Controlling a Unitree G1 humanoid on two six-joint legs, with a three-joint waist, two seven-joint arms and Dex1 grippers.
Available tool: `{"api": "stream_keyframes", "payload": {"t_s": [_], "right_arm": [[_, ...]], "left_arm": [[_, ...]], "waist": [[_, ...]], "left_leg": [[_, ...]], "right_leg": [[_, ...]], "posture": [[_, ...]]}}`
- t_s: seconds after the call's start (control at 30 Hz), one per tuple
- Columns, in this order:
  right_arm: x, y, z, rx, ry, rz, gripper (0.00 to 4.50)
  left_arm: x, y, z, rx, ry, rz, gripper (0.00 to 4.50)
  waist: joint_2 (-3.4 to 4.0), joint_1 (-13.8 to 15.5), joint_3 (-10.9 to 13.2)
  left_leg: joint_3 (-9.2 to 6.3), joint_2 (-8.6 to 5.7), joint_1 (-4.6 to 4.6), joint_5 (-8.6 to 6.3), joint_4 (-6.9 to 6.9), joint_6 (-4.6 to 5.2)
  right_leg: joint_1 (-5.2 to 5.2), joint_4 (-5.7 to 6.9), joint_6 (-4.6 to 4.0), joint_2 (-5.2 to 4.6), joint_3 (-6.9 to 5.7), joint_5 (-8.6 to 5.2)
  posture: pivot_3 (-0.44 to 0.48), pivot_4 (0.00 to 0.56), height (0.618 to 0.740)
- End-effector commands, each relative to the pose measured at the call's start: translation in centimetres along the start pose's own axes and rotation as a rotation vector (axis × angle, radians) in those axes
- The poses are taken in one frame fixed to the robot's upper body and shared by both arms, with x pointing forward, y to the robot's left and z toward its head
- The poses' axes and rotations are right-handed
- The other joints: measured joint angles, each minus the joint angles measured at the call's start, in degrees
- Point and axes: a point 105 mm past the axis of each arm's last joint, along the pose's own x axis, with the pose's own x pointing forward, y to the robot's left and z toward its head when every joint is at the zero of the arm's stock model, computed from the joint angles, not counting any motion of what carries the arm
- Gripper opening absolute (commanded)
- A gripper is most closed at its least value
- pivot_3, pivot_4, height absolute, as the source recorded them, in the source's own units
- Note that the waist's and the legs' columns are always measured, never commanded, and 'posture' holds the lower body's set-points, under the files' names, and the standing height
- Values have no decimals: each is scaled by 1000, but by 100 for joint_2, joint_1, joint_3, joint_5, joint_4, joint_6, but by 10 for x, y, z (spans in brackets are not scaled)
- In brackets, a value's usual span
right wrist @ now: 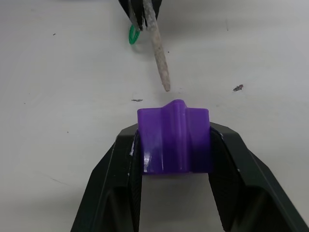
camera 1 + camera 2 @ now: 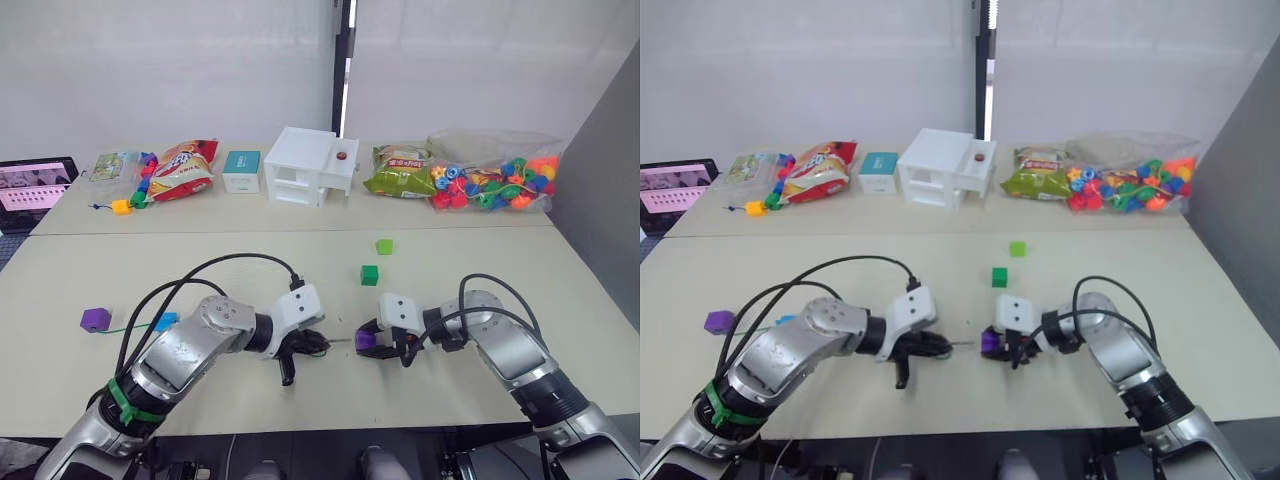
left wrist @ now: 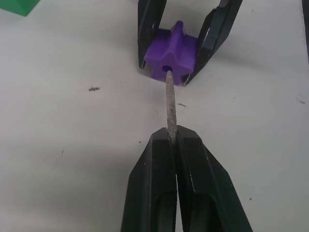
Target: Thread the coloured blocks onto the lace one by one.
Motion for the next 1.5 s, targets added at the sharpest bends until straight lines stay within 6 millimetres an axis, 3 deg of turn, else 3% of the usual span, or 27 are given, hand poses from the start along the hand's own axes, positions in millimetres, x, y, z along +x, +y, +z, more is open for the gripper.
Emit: {"api": "stream_keyframes", "payload": {"t_s": [0.03,0.9,1.17,1.5], "right_arm": [[2,5,7,-22,-11,21,1363],[-1,7,1,13,8,1,1363],[-1,10,-9,36,38,6,1363],[-1,11,-7,35,38,13,1363]], "left_arm": [[1,0,11,37,-29,-4,0],[0,-9,8,18,-21,-32,0],[-8,-10,-6,-24,3,-11,0],[-5,-11,3,-27,-47,-3,0]], "waist": [[0,1,0],[0,3,0],[0,16,0],[0,24,0]], "left_leg": [[0,0,0,0,0,0],[-1,-1,0,0,0,0],[-1,-1,1,0,1,0],[-1,-1,1,0,2,0]], "right_leg": [[0,0,0,0,0,0],[0,0,0,-1,0,0],[3,-1,0,-1,0,0],[4,-2,0,-1,-1,0]], "posture": [[0,150,740],[0,150,740],[0,150,740],[0,150,740]]}}
